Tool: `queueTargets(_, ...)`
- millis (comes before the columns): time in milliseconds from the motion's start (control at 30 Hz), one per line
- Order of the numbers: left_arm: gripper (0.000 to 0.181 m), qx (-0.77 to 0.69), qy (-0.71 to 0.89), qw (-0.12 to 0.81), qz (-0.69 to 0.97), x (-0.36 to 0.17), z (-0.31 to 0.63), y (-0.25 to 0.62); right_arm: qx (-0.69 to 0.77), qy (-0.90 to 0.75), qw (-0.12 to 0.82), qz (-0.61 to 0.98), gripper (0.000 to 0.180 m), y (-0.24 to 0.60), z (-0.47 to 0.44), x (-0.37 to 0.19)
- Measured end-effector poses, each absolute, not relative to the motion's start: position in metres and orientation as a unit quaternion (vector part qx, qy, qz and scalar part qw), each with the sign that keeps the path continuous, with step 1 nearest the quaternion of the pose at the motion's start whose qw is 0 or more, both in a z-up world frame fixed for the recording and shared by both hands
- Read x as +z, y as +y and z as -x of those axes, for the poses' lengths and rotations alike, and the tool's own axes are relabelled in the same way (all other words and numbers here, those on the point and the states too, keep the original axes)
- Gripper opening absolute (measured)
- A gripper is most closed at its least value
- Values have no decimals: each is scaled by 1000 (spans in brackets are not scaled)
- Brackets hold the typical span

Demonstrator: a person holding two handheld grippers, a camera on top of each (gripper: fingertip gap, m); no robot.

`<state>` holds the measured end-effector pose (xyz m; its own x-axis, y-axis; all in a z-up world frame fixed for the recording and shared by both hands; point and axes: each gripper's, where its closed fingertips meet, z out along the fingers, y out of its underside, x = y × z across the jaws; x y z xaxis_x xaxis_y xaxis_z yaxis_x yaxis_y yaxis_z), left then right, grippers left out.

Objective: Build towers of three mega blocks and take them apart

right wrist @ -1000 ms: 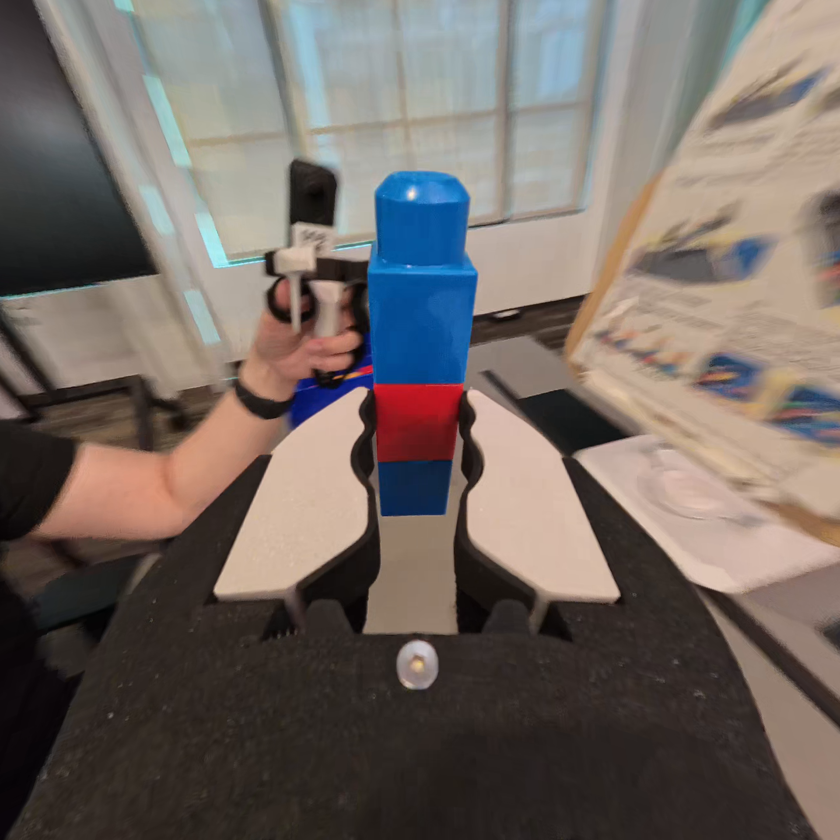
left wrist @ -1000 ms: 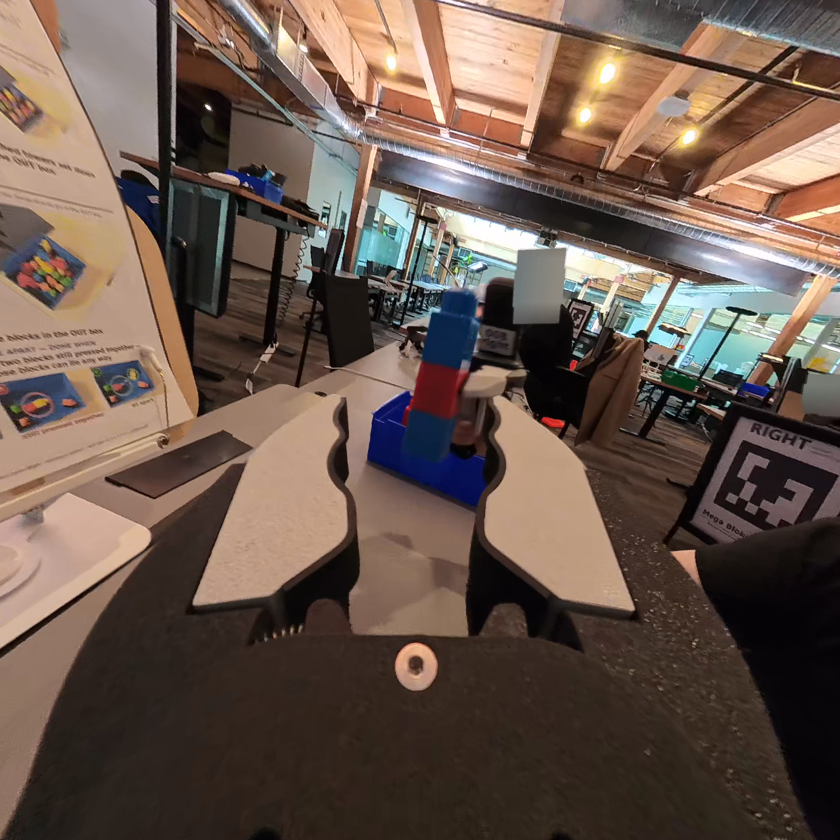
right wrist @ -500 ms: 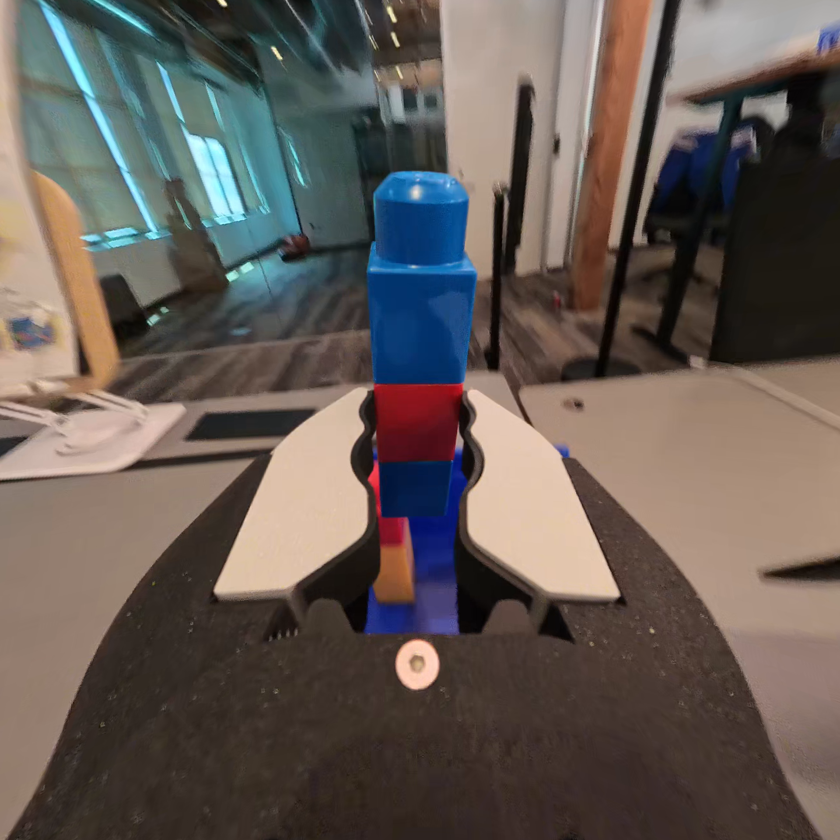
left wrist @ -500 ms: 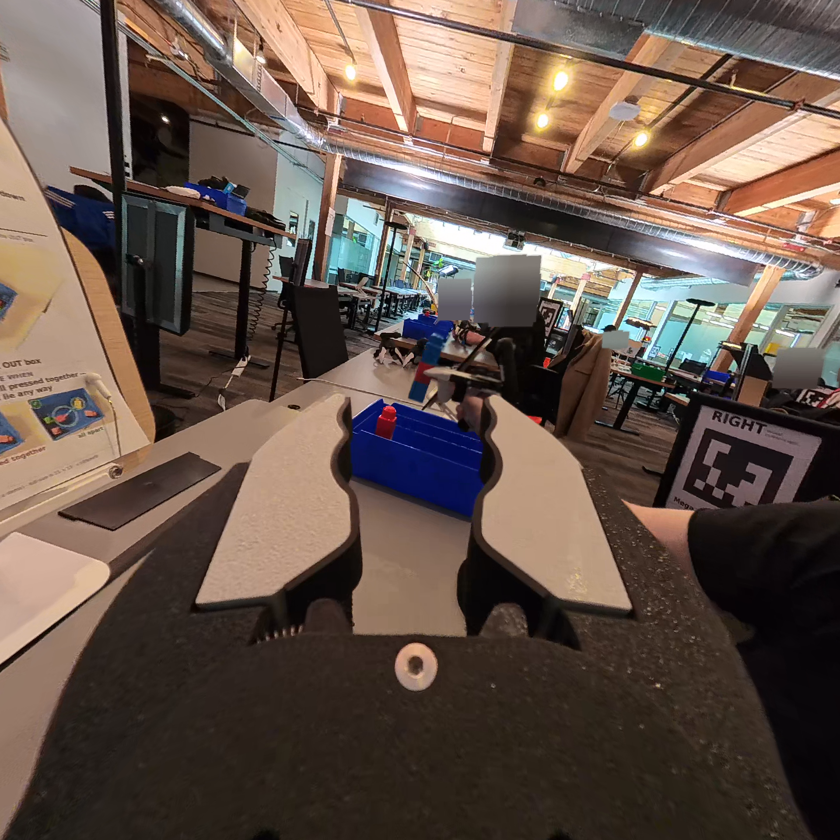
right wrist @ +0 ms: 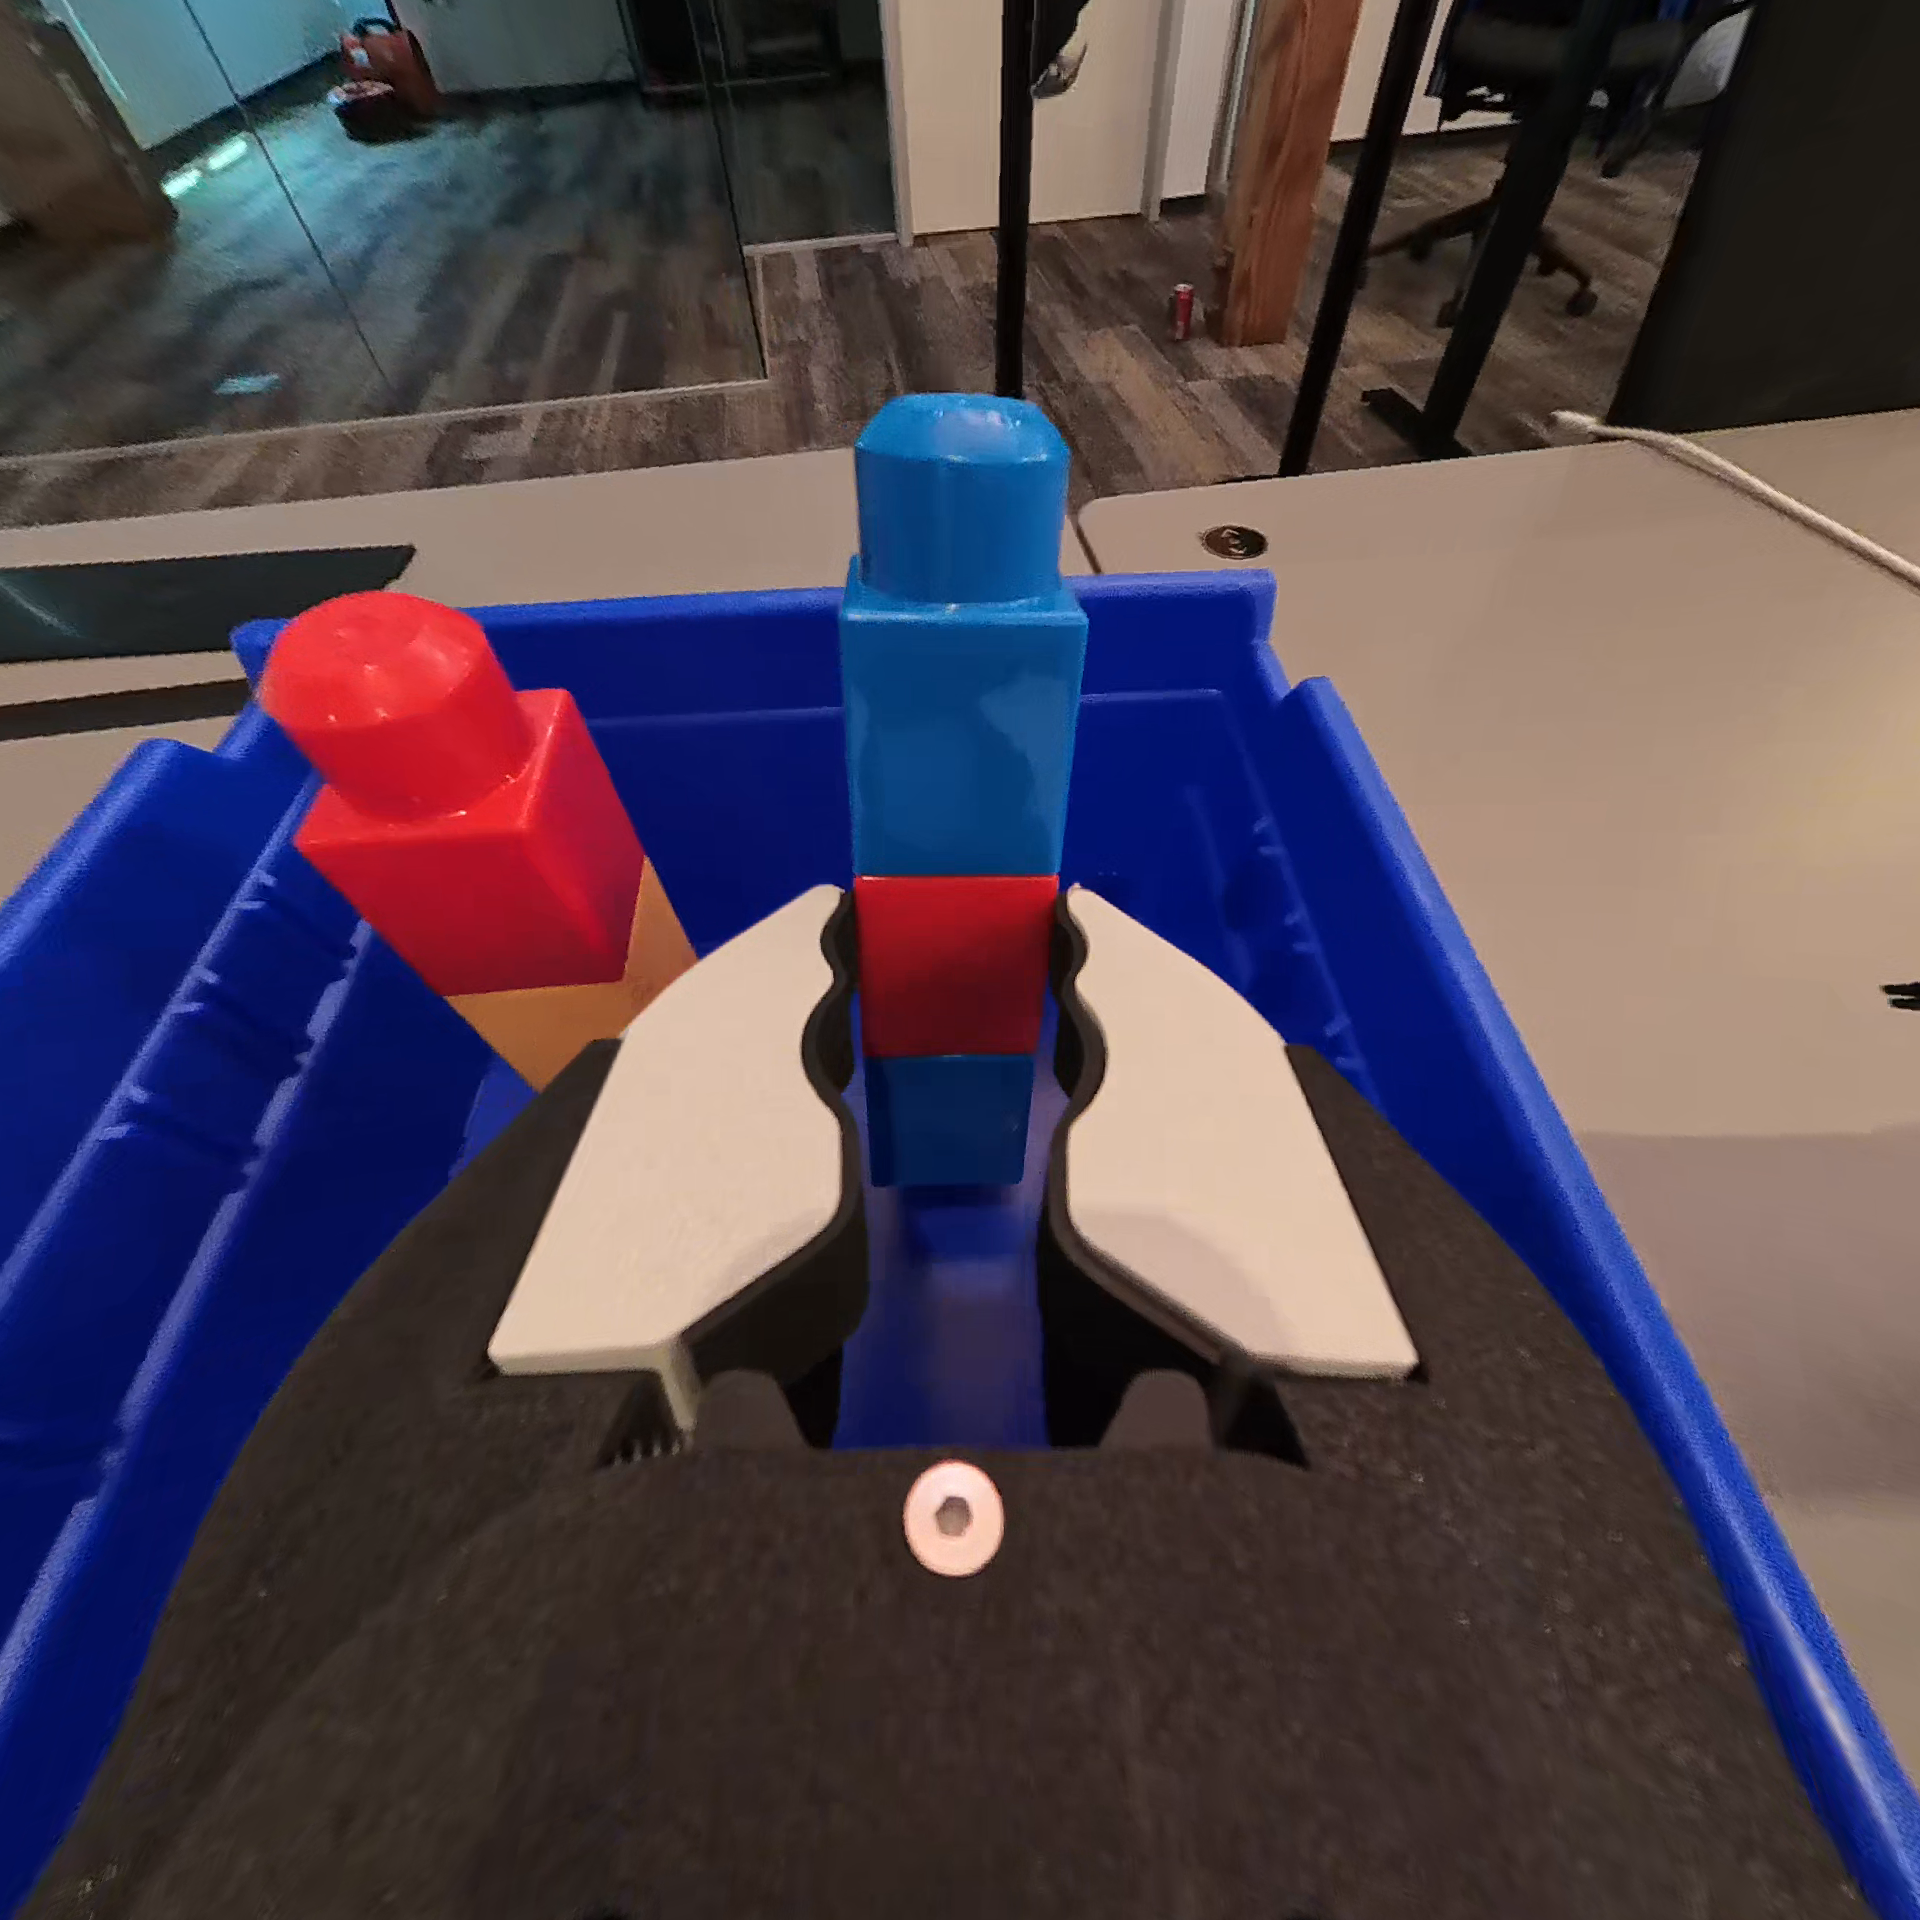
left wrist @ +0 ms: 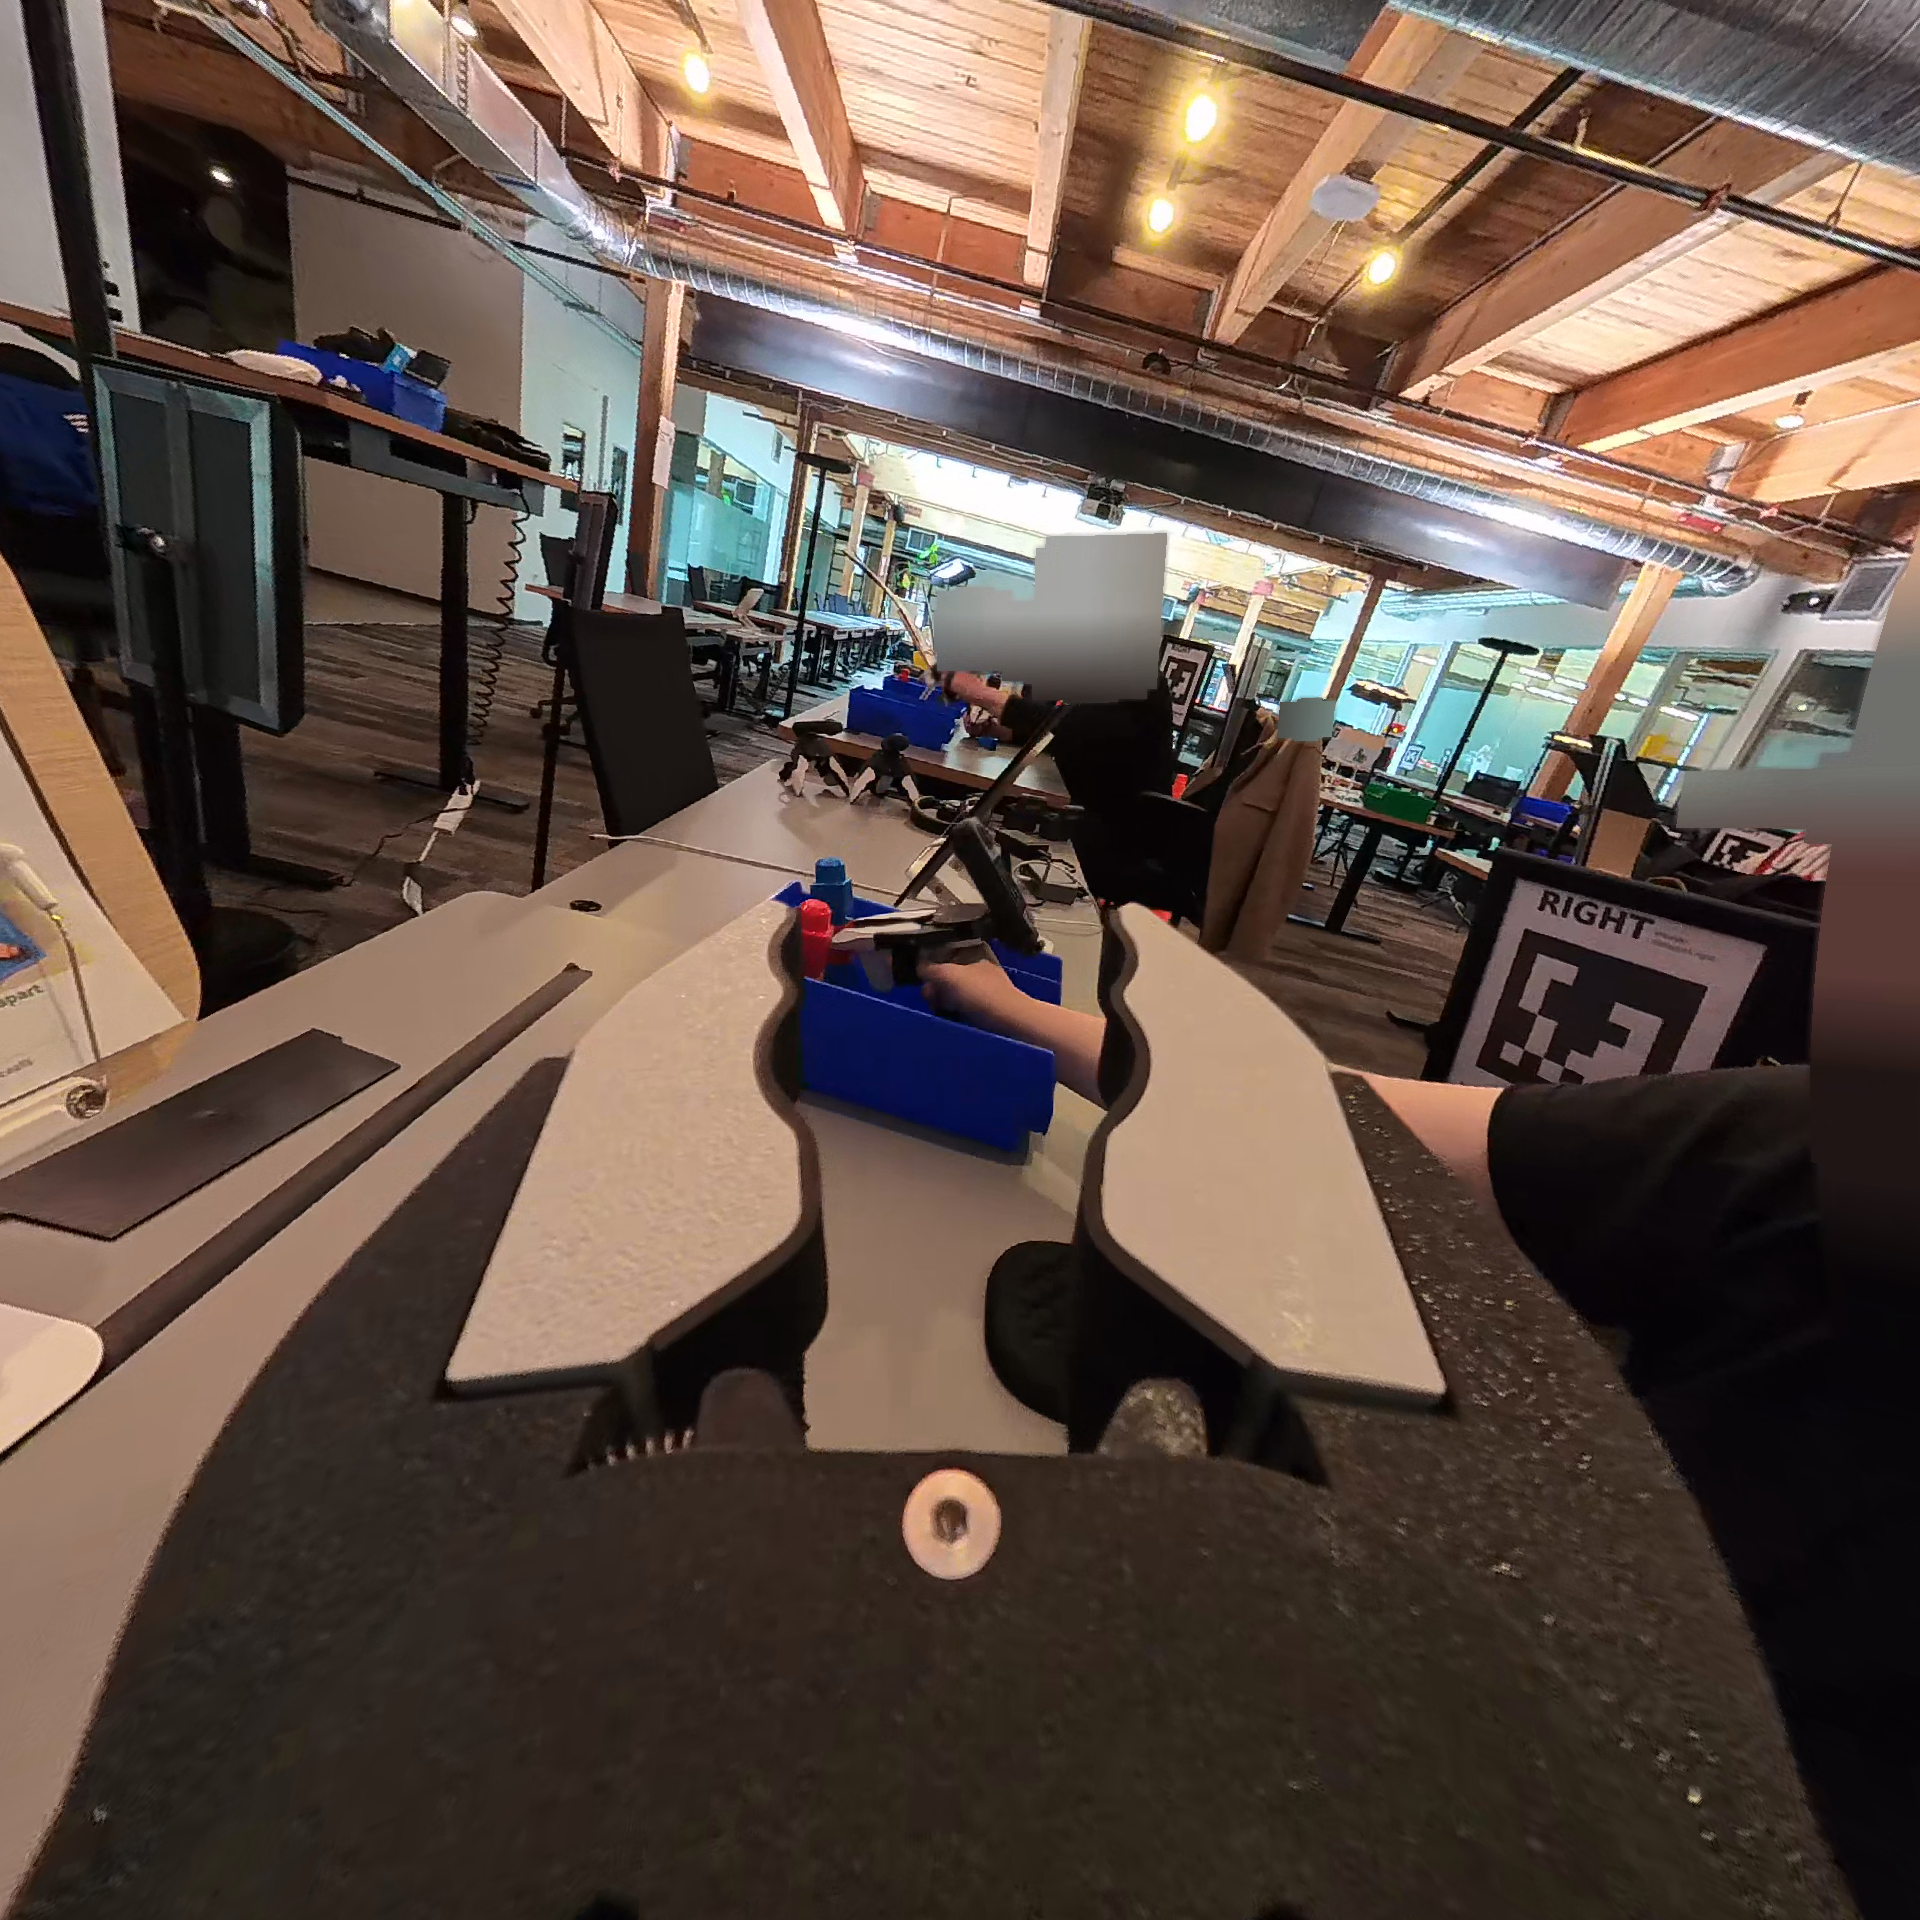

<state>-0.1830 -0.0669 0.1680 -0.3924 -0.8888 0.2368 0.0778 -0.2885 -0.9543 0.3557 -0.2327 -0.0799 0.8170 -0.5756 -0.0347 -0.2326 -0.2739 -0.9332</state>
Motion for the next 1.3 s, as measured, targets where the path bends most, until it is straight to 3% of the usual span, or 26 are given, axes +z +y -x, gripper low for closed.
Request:
queueTargets(1133, 52, -687, 493, 327, 422, 161, 174, -77, -153, 253, 511, 807, 36, -229, -349, -105)
queueTargets(1300, 52, -688, 492, 327, 421, 163, 176, -78, -162, 254, 535, 790, 63, -228, -348, -90)
